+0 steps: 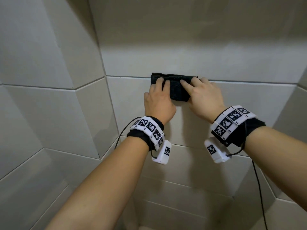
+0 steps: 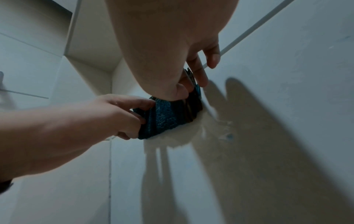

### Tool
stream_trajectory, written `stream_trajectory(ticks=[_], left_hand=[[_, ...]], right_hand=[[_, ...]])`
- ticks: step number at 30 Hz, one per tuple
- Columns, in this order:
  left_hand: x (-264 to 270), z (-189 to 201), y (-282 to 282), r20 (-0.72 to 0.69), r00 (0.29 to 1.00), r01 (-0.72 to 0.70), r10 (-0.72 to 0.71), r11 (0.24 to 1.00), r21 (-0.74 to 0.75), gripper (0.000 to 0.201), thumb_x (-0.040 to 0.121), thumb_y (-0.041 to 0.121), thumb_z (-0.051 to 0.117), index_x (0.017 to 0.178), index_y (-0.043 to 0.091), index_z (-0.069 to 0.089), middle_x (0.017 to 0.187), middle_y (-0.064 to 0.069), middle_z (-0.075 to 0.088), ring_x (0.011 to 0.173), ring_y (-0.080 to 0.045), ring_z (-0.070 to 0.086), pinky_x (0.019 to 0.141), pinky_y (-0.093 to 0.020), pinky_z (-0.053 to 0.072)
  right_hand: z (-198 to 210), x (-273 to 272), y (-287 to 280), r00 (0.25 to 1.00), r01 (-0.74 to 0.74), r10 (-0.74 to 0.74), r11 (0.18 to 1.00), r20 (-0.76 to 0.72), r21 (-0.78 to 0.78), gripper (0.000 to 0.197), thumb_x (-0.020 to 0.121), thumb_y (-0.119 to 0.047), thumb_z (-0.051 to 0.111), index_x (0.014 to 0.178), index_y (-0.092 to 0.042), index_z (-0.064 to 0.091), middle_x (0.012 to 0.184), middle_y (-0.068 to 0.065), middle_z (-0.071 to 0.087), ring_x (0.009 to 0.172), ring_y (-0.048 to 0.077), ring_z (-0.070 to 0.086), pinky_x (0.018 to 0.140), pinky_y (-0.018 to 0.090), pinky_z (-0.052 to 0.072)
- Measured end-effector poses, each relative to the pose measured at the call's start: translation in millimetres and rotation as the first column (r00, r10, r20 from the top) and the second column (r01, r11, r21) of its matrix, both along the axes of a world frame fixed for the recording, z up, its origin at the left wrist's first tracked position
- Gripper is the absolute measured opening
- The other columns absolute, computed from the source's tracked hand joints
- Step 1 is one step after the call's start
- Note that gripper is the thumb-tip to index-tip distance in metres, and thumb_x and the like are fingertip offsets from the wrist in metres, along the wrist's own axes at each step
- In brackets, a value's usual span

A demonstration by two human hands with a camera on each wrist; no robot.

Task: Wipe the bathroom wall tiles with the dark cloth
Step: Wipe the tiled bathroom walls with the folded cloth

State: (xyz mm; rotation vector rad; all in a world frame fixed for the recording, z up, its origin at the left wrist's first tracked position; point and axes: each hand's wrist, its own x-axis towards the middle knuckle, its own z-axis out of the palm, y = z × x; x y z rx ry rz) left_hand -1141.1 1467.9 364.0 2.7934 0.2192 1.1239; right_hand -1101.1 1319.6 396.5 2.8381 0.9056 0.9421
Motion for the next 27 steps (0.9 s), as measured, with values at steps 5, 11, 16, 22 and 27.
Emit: stream_trajectory(ticks=[5,11,16,22,27], left_hand=[[-2.8,-8.3,4.5,-0.027,1.0,0.013,-0.013,1.0,-0.014,0.076,0.079,0.019,0.058,0.151,0.018,0.034,0.153,-0.004,0.031,0.126,-0.027,0.041,0.085,-0.041,0.041],[3.8,-32.2,23.7,0.135,0.99,0.064,-0.044,0.988,-0.142,0.058,0.084,0.022,0.065,0.14,0.013,0.05,0.141,-0.01,0.045,0.113,-0.033,0.051,0.083,-0.045,0.051],[8.1,-49.4,52.3,0.185,0.983,0.024,0.018,0.974,-0.226,0.051,0.085,0.029,0.07,0.131,0.014,0.053,0.133,-0.009,0.047,0.112,-0.03,0.05,0.084,-0.042,0.05],[6.1,-81.3,88.8,0.166,0.979,-0.061,0.12,0.945,-0.32,0.05,0.081,0.027,0.077,0.121,0.01,0.054,0.128,-0.01,0.047,0.108,-0.03,0.05,0.082,-0.038,0.046],[4.2,-123.9,115.3,0.085,0.975,-0.153,0.207,0.894,-0.422,0.049,0.079,0.023,0.078,0.117,0.008,0.052,0.126,-0.012,0.048,0.107,-0.032,0.052,0.083,-0.042,0.046]], right_hand=[[-5.0,-1.0,5.4,0.998,-0.021,0.026,0.996,-0.065,0.081,0.063,0.085,-0.015,0.05,0.147,-0.018,0.039,0.118,0.014,0.052,0.105,0.037,0.052,0.075,0.043,0.047],[-17.5,3.7,19.5,0.988,-0.081,0.092,0.993,-0.124,0.085,0.062,0.088,-0.018,0.05,0.148,-0.019,0.035,0.124,0.015,0.044,0.111,0.035,0.049,0.078,0.043,0.047],[-30.6,6.4,45.1,0.975,-0.153,0.152,0.988,-0.162,0.011,0.065,0.089,-0.02,0.05,0.151,-0.022,0.03,0.128,0.015,0.04,0.114,0.033,0.046,0.07,0.039,0.045],[-53.2,4.1,89.2,0.958,-0.225,0.202,0.969,-0.203,-0.099,0.062,0.093,-0.024,0.048,0.152,-0.022,0.028,0.132,0.012,0.039,0.106,0.033,0.054,0.064,0.035,0.036],[-93.1,0.8,126.2,0.928,-0.267,0.22,0.956,-0.301,-0.125,0.062,0.093,-0.023,0.05,0.151,-0.022,0.029,0.134,0.01,0.037,0.093,0.034,0.061,0.06,0.035,0.036]])
